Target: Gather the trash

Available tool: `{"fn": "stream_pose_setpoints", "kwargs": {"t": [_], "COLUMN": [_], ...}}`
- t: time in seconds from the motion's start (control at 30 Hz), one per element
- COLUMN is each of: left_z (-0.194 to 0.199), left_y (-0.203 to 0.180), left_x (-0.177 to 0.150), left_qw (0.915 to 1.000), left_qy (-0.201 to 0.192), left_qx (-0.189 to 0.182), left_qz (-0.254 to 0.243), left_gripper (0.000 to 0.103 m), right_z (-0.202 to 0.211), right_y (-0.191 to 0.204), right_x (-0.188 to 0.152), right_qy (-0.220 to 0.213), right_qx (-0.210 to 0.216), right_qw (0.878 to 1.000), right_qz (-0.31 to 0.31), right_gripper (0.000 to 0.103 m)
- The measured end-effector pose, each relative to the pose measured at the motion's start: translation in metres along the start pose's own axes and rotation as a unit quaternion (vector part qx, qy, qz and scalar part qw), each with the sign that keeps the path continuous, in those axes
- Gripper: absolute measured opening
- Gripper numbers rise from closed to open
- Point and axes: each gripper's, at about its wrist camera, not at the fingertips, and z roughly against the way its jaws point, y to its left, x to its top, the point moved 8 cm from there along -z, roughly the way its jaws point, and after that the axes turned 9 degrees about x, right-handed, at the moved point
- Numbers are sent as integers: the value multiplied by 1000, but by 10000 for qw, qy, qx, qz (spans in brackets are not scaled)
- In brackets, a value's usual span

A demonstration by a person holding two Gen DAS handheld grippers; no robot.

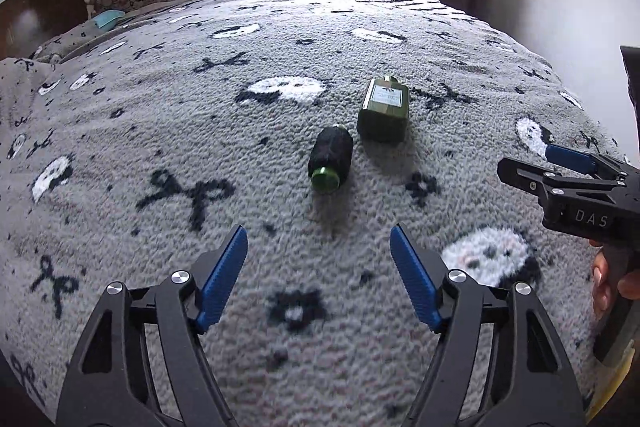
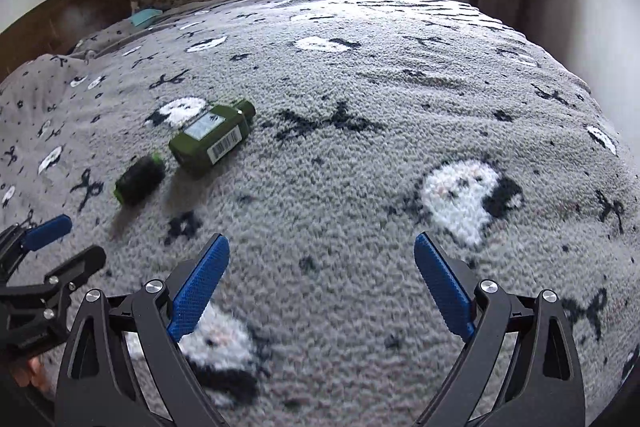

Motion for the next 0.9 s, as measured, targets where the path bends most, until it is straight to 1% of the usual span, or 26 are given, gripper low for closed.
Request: {"fn": "stream_pose_setpoints", "kwargs": {"t": [0.2, 0.3, 0.33, 0.37, 0.43, 0.5, 0.63, 0.8, 0.83, 0.9], "left_z": [-37, -51, -55, -57, -60, -59, -54, -51, -50, -48], "left_y": [-4, -1, -1, -1, -1, 1, 13, 38, 42, 47], "left_x": [23, 31, 33, 35, 37, 39, 41, 39, 39, 37], "left_qw": [9999, 9999, 9998, 9998, 9995, 9993, 9998, 10000, 9999, 9999], "left_qy": [97, 156, 184, 199, 223, 197, 99, 67, 68, 70], "left_qx": [3, -19, -68, -95, -200, -302, -119, 49, 67, 93], "left_qz": [-74, -12, 5, 5, -6, -2, -110, -45, -34, -25], "left_gripper": [57, 56, 54, 51, 35, 25, 25, 25, 25, 25], "right_z": [-25, -38, -42, -47, -55, -64, -76, -100, -105, -115], "right_y": [11, 18, 21, 24, 31, 40, 52, 68, 70, 73], "right_x": [35, 47, 50, 55, 60, 64, 69, 69, 68, 66], "right_qy": [-68, -13, -5, 8, 40, 84, 115, 293, 337, 416], "right_qx": [83, 128, 132, 141, 201, 330, 334, 323, 311, 212], "right_qw": [9999, 9999, 9999, 9999, 9998, 9993, 9991, 9988, 9986, 9986], "right_qz": [-11, -42, -43, -51, -87, -181, -236, -242, -263, -253], "right_gripper": [94, 94, 94, 94, 94, 94, 94, 94, 93, 88]}}
